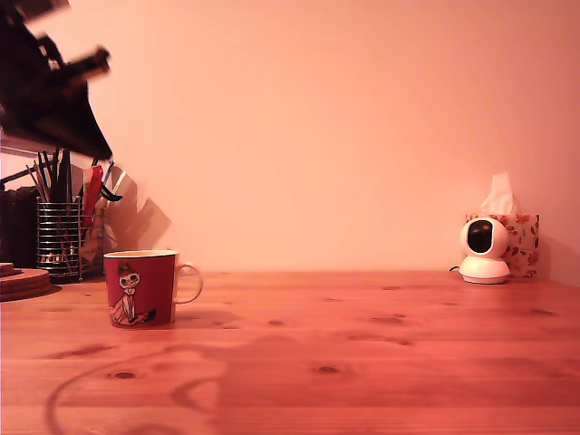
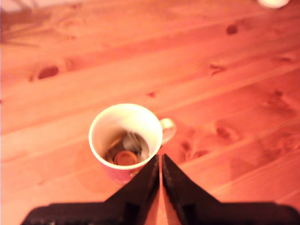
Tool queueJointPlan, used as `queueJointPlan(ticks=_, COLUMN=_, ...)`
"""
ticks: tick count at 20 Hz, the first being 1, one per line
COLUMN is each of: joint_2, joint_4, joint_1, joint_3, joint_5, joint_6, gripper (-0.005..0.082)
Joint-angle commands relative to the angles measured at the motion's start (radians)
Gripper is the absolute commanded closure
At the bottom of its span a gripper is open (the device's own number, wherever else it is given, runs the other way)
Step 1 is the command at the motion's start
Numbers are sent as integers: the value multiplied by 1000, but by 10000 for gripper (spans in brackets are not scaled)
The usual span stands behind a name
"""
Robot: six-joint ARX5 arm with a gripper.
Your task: Pick up the coffee capsules on the table and drop them inside the coffee cup
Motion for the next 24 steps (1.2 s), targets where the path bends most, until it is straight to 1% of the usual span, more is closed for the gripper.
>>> queueJointPlan(ticks=1, joint_2=-36, joint_4=-5, joint_1=-2, joint_3=-40, joint_5=5, joint_6=-9, gripper=790)
queueJointPlan(ticks=6, joint_2=-121, joint_4=-42, joint_1=24, joint_3=-63, joint_5=22, joint_6=-9, gripper=790)
queueJointPlan(ticks=11, joint_2=-213, joint_4=-56, joint_1=82, joint_3=-143, joint_5=33, joint_6=-10, gripper=790)
queueJointPlan(ticks=14, joint_2=-291, joint_4=-59, joint_1=102, joint_3=-188, joint_5=43, joint_6=-36, gripper=790)
queueJointPlan(ticks=16, joint_2=-343, joint_4=-61, joint_1=103, joint_3=-220, joint_5=42, joint_6=-37, gripper=790)
queueJointPlan(ticks=19, joint_2=-427, joint_4=-48, joint_1=103, joint_3=-294, joint_5=27, joint_6=-66, gripper=790)
queueJointPlan(ticks=22, joint_2=-510, joint_4=-48, joint_1=103, joint_3=-358, joint_5=4, joint_6=-77, gripper=790)
queueJointPlan(ticks=24, joint_2=-562, joint_4=-49, joint_1=102, joint_3=-378, joint_5=3, joint_6=-87, gripper=790)
